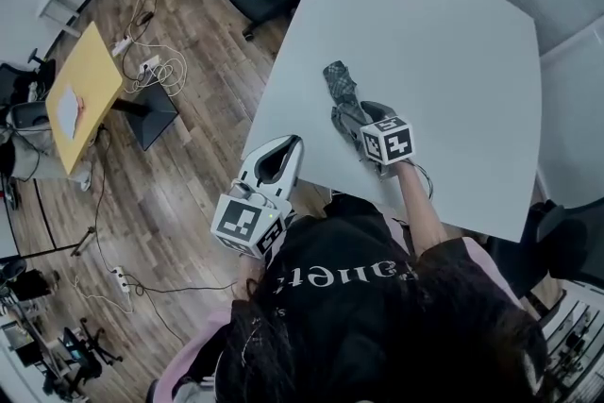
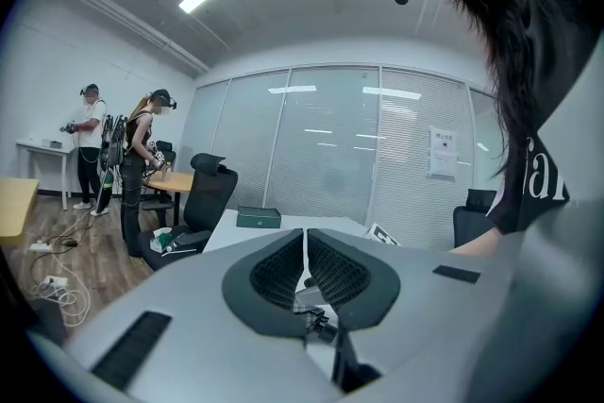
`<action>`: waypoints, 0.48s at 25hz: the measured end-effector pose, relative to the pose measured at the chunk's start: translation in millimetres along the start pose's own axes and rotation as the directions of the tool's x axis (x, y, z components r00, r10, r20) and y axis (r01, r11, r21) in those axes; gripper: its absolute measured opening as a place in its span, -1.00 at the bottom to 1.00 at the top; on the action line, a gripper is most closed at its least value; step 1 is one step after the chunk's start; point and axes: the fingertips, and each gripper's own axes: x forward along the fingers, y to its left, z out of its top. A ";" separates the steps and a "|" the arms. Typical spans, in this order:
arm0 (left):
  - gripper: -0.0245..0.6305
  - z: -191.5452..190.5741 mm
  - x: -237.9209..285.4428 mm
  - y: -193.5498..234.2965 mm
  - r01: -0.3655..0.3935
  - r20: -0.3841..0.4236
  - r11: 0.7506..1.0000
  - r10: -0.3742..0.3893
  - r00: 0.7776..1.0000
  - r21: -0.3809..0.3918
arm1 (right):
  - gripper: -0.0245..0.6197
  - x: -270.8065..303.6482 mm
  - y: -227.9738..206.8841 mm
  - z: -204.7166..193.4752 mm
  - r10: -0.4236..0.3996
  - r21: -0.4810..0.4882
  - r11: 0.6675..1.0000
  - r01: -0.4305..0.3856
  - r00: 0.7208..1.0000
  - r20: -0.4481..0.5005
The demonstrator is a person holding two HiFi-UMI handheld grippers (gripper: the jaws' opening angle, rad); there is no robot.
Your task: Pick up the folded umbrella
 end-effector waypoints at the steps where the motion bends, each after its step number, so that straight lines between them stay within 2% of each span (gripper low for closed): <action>1: -0.84 -0.1 1.8 0.0 -0.001 -0.003 1.000 0.002 1.000 0.001 | -0.22 7.6 -4.1 -2.1 -0.002 0.001 1.000 0.002 1.000 -0.015; 7: -0.84 -2.4 8.6 5.1 -0.020 -0.023 1.000 0.020 1.000 -0.005 | -0.03 55.3 -26.9 -20.2 -0.053 -0.001 0.999 0.054 0.992 -0.112; 12: -0.84 -3.3 5.7 9.7 -0.039 -0.042 0.999 0.039 0.998 -0.010 | 0.03 73.8 -34.9 -28.0 -0.114 -0.007 0.993 0.114 0.979 -0.168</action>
